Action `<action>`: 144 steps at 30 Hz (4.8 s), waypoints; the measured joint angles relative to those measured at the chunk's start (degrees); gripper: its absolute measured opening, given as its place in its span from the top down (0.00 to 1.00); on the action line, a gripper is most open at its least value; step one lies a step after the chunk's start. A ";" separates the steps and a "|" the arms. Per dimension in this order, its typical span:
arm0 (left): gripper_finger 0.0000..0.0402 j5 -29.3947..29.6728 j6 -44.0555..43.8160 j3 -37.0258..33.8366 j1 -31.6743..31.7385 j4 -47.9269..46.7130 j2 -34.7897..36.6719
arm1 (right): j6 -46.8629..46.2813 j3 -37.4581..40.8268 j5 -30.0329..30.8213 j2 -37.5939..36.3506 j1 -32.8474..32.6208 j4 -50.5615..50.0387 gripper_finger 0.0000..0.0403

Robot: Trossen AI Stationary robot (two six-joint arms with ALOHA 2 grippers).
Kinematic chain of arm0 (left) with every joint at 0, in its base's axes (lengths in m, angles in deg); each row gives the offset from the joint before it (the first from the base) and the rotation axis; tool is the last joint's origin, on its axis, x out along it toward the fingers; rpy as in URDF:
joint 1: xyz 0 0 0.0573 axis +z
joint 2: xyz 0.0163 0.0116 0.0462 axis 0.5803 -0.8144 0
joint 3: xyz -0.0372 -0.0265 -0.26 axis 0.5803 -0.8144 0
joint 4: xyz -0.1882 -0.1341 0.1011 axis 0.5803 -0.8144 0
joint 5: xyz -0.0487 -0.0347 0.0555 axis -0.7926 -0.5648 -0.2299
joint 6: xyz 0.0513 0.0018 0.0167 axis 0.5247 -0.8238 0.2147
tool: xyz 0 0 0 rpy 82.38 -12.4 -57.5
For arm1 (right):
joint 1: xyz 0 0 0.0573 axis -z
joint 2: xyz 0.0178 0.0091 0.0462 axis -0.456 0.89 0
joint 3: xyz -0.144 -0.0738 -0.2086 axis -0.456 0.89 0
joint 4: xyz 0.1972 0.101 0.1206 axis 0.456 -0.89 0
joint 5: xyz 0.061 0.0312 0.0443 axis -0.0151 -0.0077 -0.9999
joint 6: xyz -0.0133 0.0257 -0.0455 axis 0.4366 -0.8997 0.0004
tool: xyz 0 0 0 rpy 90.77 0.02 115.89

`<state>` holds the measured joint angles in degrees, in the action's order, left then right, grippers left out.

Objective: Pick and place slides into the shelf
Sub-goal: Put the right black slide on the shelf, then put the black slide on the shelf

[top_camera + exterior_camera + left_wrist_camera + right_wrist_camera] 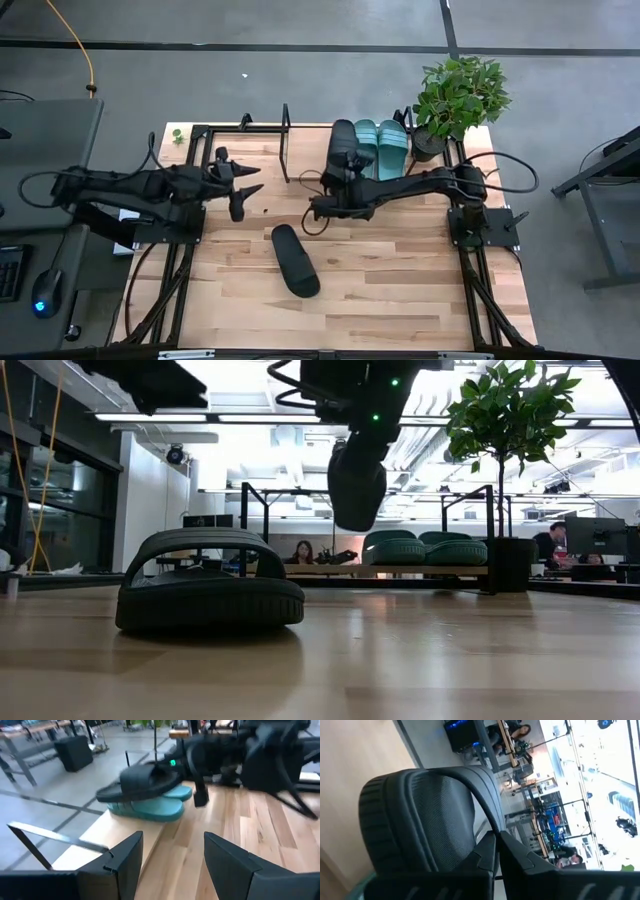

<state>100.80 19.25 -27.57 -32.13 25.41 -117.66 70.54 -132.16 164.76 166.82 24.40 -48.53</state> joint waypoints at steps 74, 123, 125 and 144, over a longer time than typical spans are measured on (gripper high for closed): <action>0.52 -14.11 0.15 -2.13 10.92 0.51 -0.09 | 25.44 0.04 -21.29 0.76 10.17 15.22 1.00; 0.52 -14.18 -0.28 -2.13 10.90 0.52 -0.11 | 23.03 0.06 -41.59 0.79 14.39 16.03 0.80; 0.52 -14.18 -0.28 -2.13 10.90 0.52 -0.11 | 23.24 0.07 -41.59 0.79 14.39 15.98 0.74; 0.52 -16.88 -0.48 -2.13 10.90 0.42 -0.11 | 21.67 0.04 -40.72 0.80 11.59 16.93 0.59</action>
<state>83.93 18.78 -29.70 -21.23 25.83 -117.77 92.21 -132.11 124.04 167.61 36.00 -31.59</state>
